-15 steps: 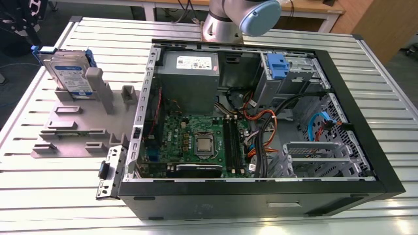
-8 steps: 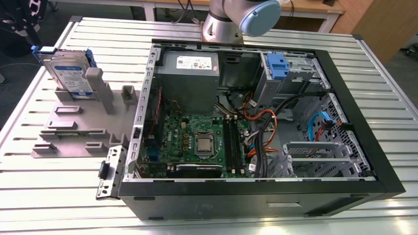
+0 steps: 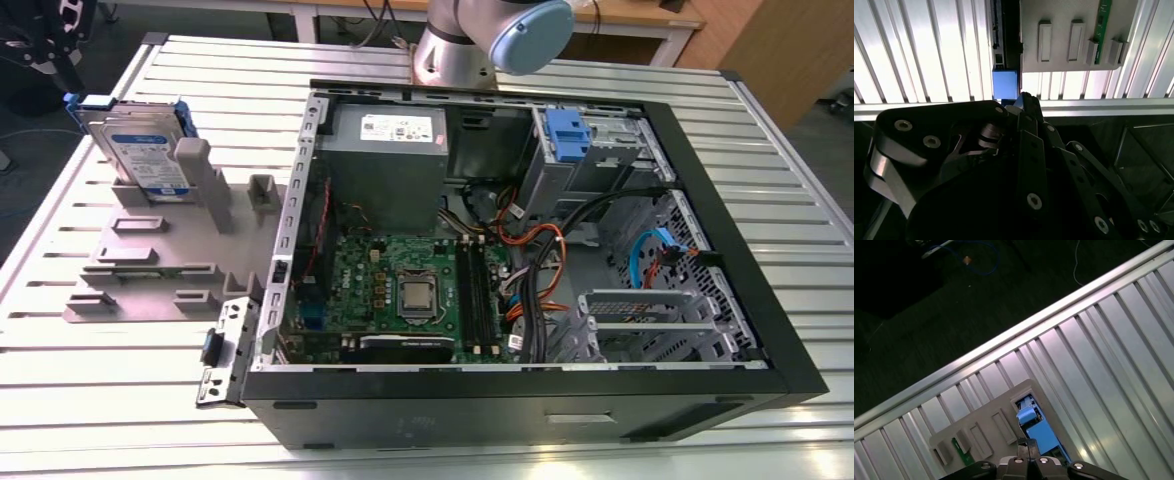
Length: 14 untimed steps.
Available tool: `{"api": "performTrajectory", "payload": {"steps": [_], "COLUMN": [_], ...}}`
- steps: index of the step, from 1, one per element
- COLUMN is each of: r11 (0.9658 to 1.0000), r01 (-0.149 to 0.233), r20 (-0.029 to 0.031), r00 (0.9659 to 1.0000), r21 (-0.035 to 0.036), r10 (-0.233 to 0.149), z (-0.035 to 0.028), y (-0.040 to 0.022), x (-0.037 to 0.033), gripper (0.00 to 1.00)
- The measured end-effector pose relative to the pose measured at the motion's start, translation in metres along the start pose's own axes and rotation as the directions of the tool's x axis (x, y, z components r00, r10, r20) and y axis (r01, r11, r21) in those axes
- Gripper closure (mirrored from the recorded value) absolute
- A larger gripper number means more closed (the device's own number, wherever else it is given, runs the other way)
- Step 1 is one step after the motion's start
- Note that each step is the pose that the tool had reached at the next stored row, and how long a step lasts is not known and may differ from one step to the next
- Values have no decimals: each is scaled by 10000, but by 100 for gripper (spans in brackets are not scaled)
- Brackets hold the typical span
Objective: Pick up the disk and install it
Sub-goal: 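Pick up the disk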
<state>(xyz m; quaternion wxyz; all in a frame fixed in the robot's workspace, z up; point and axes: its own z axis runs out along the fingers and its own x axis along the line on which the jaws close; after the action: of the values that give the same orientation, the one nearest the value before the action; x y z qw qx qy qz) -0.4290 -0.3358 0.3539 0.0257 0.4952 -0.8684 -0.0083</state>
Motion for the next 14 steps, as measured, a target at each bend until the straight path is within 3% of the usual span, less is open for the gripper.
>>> {"api": "performTrajectory", "payload": {"steps": [14], "r11": [9997], "r01": [260], "r20": [-10], "r00": [9997], "r21": [9], "r10": [-260], "z": [0], "y": [0], "x": [0], "gripper": [89]}}
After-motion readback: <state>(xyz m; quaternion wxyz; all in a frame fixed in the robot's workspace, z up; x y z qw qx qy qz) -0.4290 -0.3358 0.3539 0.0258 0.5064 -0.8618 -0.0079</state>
